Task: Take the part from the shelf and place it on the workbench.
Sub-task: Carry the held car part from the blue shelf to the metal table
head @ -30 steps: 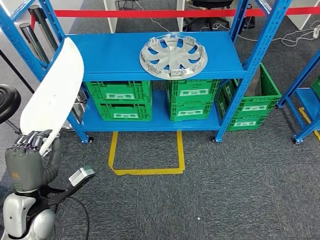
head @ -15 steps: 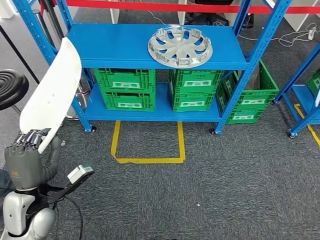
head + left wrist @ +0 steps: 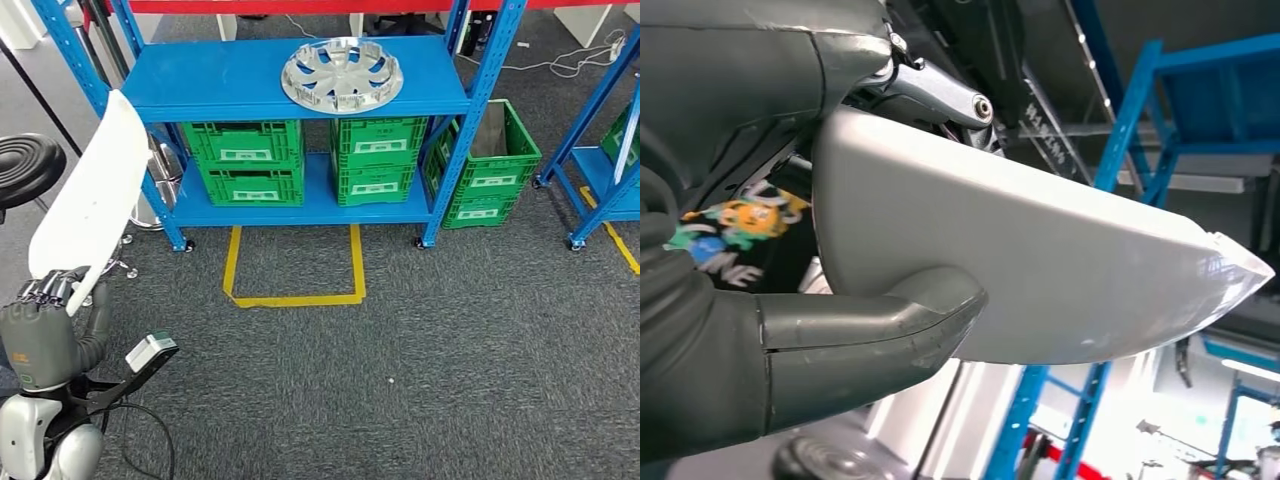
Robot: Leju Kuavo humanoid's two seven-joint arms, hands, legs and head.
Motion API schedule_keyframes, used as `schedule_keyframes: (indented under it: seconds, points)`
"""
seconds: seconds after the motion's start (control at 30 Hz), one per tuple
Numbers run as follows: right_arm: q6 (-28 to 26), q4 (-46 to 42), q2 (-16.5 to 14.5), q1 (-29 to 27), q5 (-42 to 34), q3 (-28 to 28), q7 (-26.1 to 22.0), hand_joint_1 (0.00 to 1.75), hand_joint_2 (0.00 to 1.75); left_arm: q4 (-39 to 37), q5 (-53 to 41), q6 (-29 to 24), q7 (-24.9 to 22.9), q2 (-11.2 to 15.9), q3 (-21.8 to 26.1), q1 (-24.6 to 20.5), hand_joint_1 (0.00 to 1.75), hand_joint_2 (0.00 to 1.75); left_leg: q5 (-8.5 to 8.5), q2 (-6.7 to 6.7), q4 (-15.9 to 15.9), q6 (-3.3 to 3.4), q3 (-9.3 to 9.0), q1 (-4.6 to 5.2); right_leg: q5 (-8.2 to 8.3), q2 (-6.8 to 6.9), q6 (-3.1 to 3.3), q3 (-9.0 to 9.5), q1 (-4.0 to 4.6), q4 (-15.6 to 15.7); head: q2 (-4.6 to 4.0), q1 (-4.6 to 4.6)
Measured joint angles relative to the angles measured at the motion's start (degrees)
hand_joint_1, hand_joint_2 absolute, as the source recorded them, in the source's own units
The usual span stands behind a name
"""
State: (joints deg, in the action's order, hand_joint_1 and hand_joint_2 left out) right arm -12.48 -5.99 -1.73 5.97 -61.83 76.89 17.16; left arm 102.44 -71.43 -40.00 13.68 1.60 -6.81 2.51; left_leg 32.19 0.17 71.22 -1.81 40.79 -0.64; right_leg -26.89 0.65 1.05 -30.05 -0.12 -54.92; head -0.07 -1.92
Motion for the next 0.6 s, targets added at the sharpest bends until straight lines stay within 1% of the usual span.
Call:
schedule_keyframes:
  seconds: [0.03, 0.07, 0.1, 0.13, 0.17, 0.2, 0.23, 0.27, 0.3, 0.37, 0.4, 0.43, 0.53, 0.6]
  points:
    - [0.0, 0.0, 0.0, 0.0, 0.0, 0.1, 0.0, 0.00, 0.00, 0.0, 0.0, 0.0, 0.0, 0.0, 0.1, 0.1, 1.75, 1.75, -0.40, 0.00, 1.9, -0.10, -0.58, -0.02, 0.70, 0.02, -0.10, -1.25, 0.01, -0.4, 0.00, 0.02]
    - [0.0, 0.0, 0.0, 0.0, 0.1, 0.3, -0.1, 0.00, 0.00, -0.1, 0.0, 0.0, -0.1, 0.0, 0.2, 0.1, 1.75, 1.75, -1.81, 0.00, 2.0, -0.12, -1.89, -0.03, 1.34, 0.04, -0.23, -2.56, 0.00, -0.8, 0.00, 0.02]
    - [0.0, 0.0, 0.0, 0.0, 0.1, 0.4, -0.1, 0.00, 0.00, -0.1, 0.0, 0.0, -0.2, 0.0, 0.3, 0.1, 1.75, 1.75, -3.37, -0.01, 0.1, -0.06, -4.16, -0.05, 1.93, 0.04, -0.38, -3.85, -0.01, -1.4, 0.00, 0.02]
    - [0.0, 0.0, 0.0, 0.0, 0.2, 0.5, -0.2, 0.00, 0.00, -0.1, 0.0, 0.0, -0.2, 0.0, 0.3, 0.1, 1.75, 1.75, -3.85, -0.02, -3.4, 0.10, -7.22, -0.04, 2.45, 0.04, -0.57, -4.94, 0.00, -1.9, 0.00, 0.02]
    - [0.0, 0.0, 0.0, 0.1, 0.3, 0.6, -0.2, 0.00, 0.00, -0.1, 0.0, 0.0, -0.3, 0.0, 0.3, 0.1, 1.75, 1.75, -3.24, -0.06, -7.8, 0.38, -10.46, 0.02, 2.92, 0.00, -0.78, -5.79, 0.06, -2.4, 0.00, -0.02]
    - [0.0, 0.0, 0.0, 0.1, 0.3, 0.7, -0.2, 0.00, 0.00, -0.1, 0.0, 0.0, -0.4, 0.0, 0.3, 0.1, 1.75, 1.75, -2.28, -0.08, -11.3, 0.71, -12.81, 0.15, 3.45, -0.03, -1.05, -6.32, 0.10, -2.7, 0.00, -0.04]
    - [0.0, 0.0, 0.0, 0.1, 0.4, 0.8, -0.3, 0.00, 0.00, -0.1, 0.0, 0.0, -0.5, 0.0, 0.3, 0.1, 1.75, 1.75, -1.31, -0.10, -13.6, 1.07, -14.13, 0.31, 4.02, -0.07, -1.37, -6.61, 0.09, -2.8, 0.00, 0.01]
    - [0.0, 0.0, 0.0, 0.1, 0.5, 0.9, -0.3, 0.00, 0.00, -0.1, 0.0, 0.0, -0.6, 0.0, 0.3, 0.1, 1.75, 1.75, -1.18, -0.11, -14.6, 1.48, -14.40, 0.49, 4.66, -0.10, -1.72, -6.77, 0.06, -2.7, 0.00, 0.03]
    - [0.0, 0.0, 0.0, 0.0, 0.5, 1.0, -0.3, 0.00, 0.00, -0.1, 0.0, 0.0, -0.7, 0.0, 0.3, 0.1, 1.75, 1.75, -1.80, -0.01, -14.6, 1.95, -13.84, 0.47, 5.23, -0.17, -2.09, -6.96, -0.07, -2.5, 0.00, 0.13]
    - [0.0, 0.1, 0.0, -0.1, 0.5, 1.1, -0.3, 0.00, 0.00, -0.2, 0.1, 0.0, -0.8, 0.0, 0.3, 0.0, 1.75, 1.75, -3.08, 0.28, -15.0, 2.77, -12.97, 0.34, 4.83, -0.41, -2.67, -7.58, -0.20, -2.7, 0.00, 0.34]
    - [0.0, 0.1, 0.0, -0.1, 0.5, 1.2, -0.3, 0.00, 0.00, -0.2, 0.1, 0.0, -0.8, 0.0, 0.3, 0.0, 1.75, 1.75, -3.54, 0.42, -15.1, 3.01, -12.65, 0.23, 4.39, -0.51, -2.82, -7.85, -0.23, -2.9, 0.00, 0.44]
    - [0.0, 0.2, 0.0, -0.1, 0.5, 1.2, -0.3, 0.00, 0.00, -0.2, 0.1, 0.0, -0.8, 0.0, 0.3, 0.0, 1.75, 1.75, -3.69, 0.48, -15.1, 3.07, -12.51, 0.26, 3.91, -0.55, -2.88, -7.99, -0.22, -3.1, 0.00, 0.48]
    - [0.0, 0.2, 0.0, -0.1, 0.5, 1.2, -0.3, 0.00, 0.00, -0.2, 0.1, 0.0, -0.8, 0.0, 0.3, 0.0, 1.75, 1.75, -3.69, 0.48, -15.1, 3.07, -12.51, 0.26, 3.91, -0.55, -2.88, -7.99, -0.22, -3.1, 0.00, 0.48]
    - [0.0, 0.2, 0.0, -0.1, 0.5, 1.2, -0.3, 0.00, 0.00, -0.2, 0.1, 0.0, -0.8, 0.0, 0.3, 0.0, 1.75, 1.75, -3.77, 0.45, -15.1, 3.14, -12.35, 0.25, 3.52, -0.56, -2.90, -8.09, -0.21, -3.3, 0.00, 0.46]
